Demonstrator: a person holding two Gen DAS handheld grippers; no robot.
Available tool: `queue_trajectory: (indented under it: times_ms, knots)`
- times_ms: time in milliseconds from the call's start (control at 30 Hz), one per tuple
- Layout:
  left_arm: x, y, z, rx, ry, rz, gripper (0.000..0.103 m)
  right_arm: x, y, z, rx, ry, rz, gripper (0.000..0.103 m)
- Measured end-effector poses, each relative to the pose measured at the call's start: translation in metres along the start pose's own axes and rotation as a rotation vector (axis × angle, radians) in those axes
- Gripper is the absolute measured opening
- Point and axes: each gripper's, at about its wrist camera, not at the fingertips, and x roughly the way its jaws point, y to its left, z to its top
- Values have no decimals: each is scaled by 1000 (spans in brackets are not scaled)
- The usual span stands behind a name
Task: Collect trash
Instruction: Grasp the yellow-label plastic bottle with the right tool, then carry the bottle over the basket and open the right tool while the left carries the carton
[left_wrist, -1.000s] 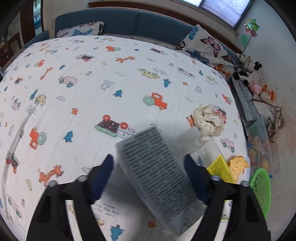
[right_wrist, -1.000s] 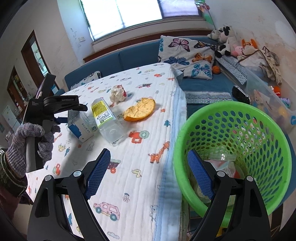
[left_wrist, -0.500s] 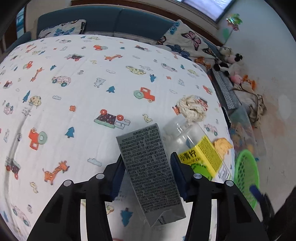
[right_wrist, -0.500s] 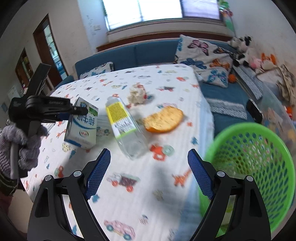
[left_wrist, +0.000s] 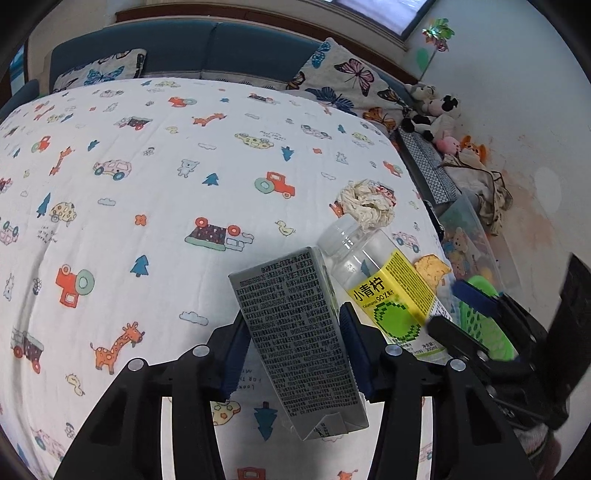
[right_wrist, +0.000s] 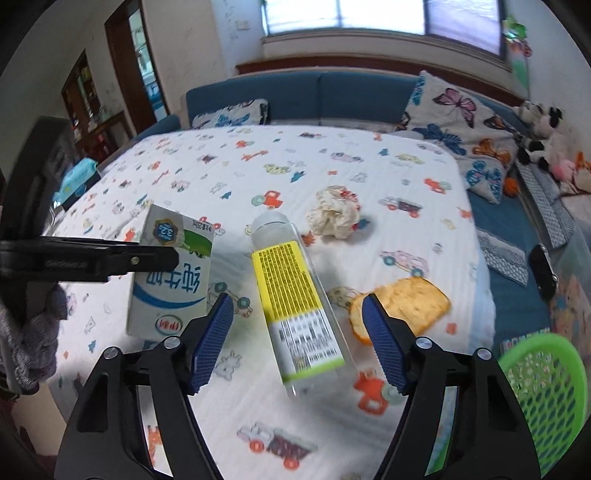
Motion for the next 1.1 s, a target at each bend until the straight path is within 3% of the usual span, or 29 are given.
queue_trajectory:
  times_ms: [300, 467, 500, 700, 1100]
  knots:
    - [-1, 2, -2, 21, -14, -22, 47, 42, 1, 6, -69, 73, -5, 69]
    - [0, 0, -4, 39, -25, -12, 48, 53, -1, 3, -56, 94, 0, 61]
    - [0, 1, -4, 39, -27, -14, 48, 53, 0, 2, -54, 90, 8, 54]
    - [3, 0, -6, 37, -28, -22, 48, 37, 6, -3, -47, 62, 19, 47]
    - [-1, -16, -23, 75, -24, -54, 42, -23, 7, -28, 55, -34, 23, 45]
